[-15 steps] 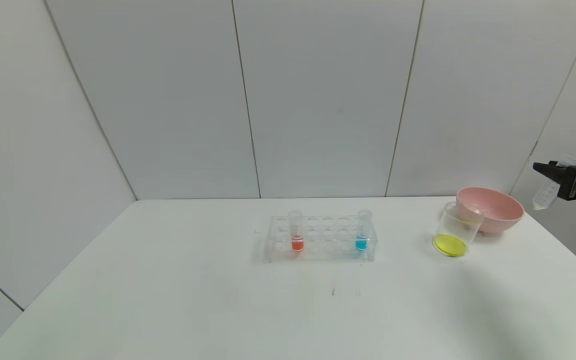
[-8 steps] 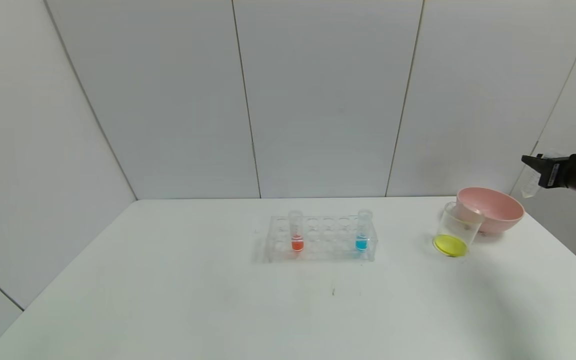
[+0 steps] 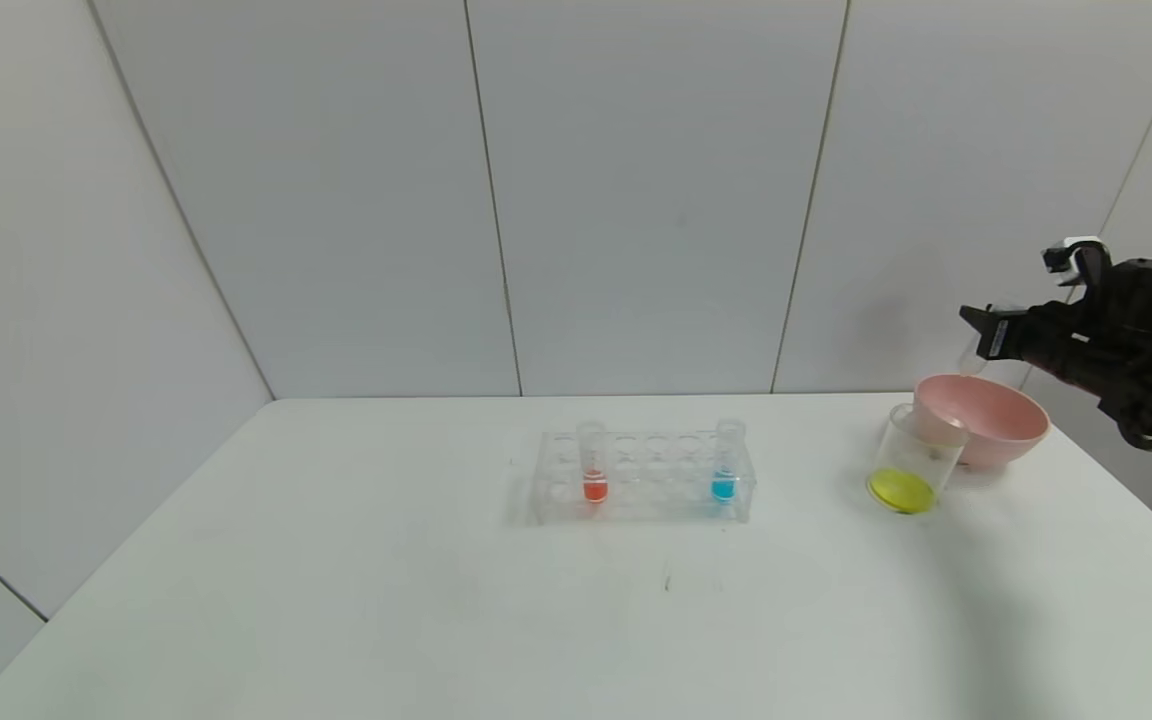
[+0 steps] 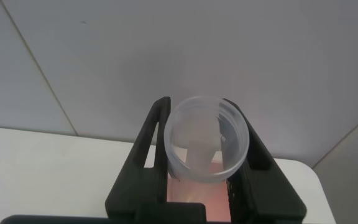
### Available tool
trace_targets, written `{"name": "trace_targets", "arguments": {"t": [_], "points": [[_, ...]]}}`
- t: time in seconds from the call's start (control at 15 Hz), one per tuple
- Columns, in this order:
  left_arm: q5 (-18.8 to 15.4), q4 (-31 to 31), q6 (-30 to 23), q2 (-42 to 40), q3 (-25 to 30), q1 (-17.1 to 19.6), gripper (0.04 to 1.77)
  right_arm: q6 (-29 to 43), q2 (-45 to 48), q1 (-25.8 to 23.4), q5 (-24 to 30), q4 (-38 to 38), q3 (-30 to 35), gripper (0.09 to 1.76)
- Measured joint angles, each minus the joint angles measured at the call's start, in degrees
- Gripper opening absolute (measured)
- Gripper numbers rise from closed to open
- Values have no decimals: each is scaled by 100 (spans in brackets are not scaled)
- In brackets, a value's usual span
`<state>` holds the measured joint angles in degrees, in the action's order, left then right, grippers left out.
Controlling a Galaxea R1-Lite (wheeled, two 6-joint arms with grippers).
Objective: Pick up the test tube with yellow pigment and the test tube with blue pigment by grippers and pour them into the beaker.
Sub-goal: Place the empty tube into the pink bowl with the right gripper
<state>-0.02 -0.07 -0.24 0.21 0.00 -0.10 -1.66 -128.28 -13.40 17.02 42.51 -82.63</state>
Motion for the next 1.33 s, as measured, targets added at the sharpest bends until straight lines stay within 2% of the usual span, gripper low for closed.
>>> {"name": "trace_targets", "arguments": {"t": [0.2, 0.53, 0.93, 1.13, 1.33], "points": [[0, 0, 0, 0, 0, 0, 176, -15, -358, 26, -49, -41, -277, 59], [0, 0, 2, 0, 0, 0, 176, -26, -562, 15, -11, -4, -339, 59], [0, 0, 2, 0, 0, 0, 176, -11, -766, -71, -24, 383, -397, 116], [0, 0, 0, 0, 0, 0, 176, -12, -686, -44, -41, 388, -332, 134], [2, 0, 0, 0, 0, 0, 176, 2, -385, 72, -174, 400, 96, 145]]}}
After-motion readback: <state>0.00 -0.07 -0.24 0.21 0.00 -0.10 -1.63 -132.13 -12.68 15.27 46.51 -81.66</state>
